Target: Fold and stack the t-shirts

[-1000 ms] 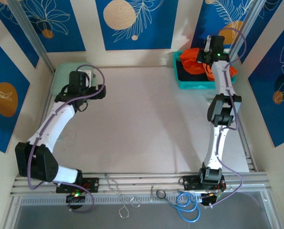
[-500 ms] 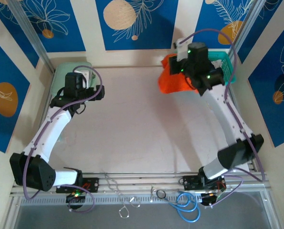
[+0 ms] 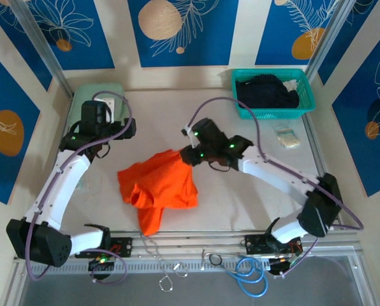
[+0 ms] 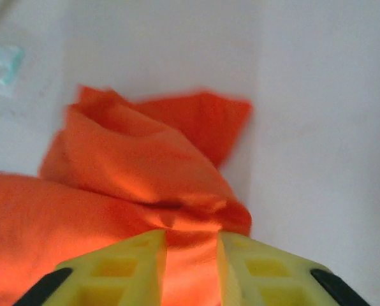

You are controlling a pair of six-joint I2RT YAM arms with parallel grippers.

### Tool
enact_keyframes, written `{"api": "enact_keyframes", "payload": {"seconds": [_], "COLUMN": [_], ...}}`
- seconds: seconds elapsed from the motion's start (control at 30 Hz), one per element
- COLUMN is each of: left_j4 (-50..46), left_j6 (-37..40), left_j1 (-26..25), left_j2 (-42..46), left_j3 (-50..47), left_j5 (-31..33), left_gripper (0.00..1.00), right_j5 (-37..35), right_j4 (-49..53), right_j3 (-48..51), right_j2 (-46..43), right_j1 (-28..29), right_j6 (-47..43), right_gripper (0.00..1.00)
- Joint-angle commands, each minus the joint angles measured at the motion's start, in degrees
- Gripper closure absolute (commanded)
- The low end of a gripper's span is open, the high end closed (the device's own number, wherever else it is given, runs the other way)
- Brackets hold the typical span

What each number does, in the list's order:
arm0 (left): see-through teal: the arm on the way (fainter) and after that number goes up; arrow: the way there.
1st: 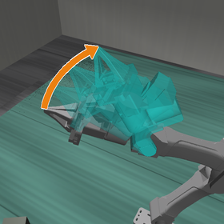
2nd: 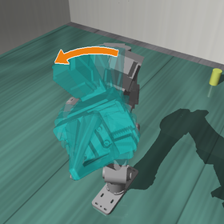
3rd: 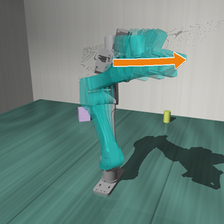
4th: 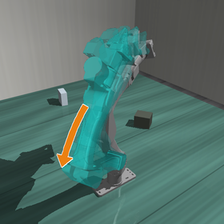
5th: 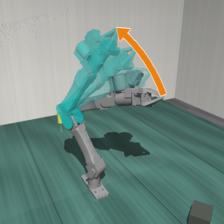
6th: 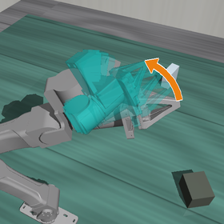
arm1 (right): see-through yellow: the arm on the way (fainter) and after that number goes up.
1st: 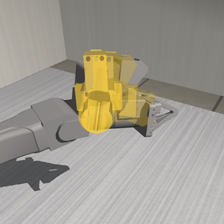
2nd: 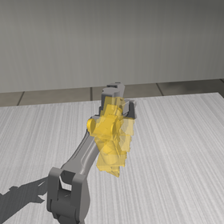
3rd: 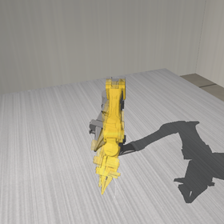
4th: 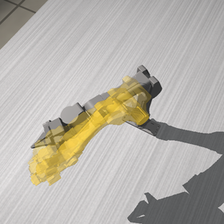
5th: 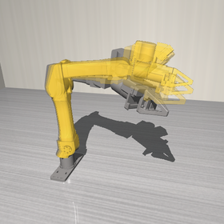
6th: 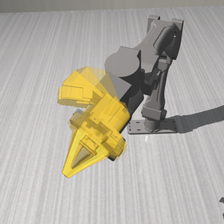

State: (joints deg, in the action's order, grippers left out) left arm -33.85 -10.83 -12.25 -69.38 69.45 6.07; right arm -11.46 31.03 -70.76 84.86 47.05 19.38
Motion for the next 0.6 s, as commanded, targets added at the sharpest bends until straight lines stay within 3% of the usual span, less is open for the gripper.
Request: {"api": "enact_keyframes", "payload": {"seconds": [0.0,0.17,0.3,0.33,0.37,0.57], "left_j4": [-5.19,-12.48,-17.38,-17.67,-17.52,-10.77], "left_j6": [-2.85,-8.87,-14.91,-15.98,-17.24,-22.51], "left_j1": [-0.43,-0.48,-0.46,-0.51,-0.50,-0.47], "left_j2": [1.42,2.28,2.37,2.45,2.49,2.33], "left_j3": [0.45,-0.42,-4.14,-5.64,-7.59,-17.54], "left_j5": [1.22,2.23,1.06,0.61,0.04,-1.48], "left_gripper": [0.00,0.00,0.02,0.02,0.03,0.03], "right_j5": [-2.75,-6.09,-0.84,1.06,3.20,6.39], "right_j4": [3.73,10.02,16.04,16.81,17.10,17.12], "right_j3": [0.27,-0.99,-1.77,-1.47,-0.74,1.68], "right_j2": [0.14,-1.79,-2.28,-2.17,-2.17,1.02], "right_j1": [0.07,-1.42,-0.52,0.46,2.14,17.60], "right_j6": [7.26,9.51,13.20,14.12,15.02,19.72], "right_gripper": [0.48,0.37,0.33,0.28,0.18,0.19]}}
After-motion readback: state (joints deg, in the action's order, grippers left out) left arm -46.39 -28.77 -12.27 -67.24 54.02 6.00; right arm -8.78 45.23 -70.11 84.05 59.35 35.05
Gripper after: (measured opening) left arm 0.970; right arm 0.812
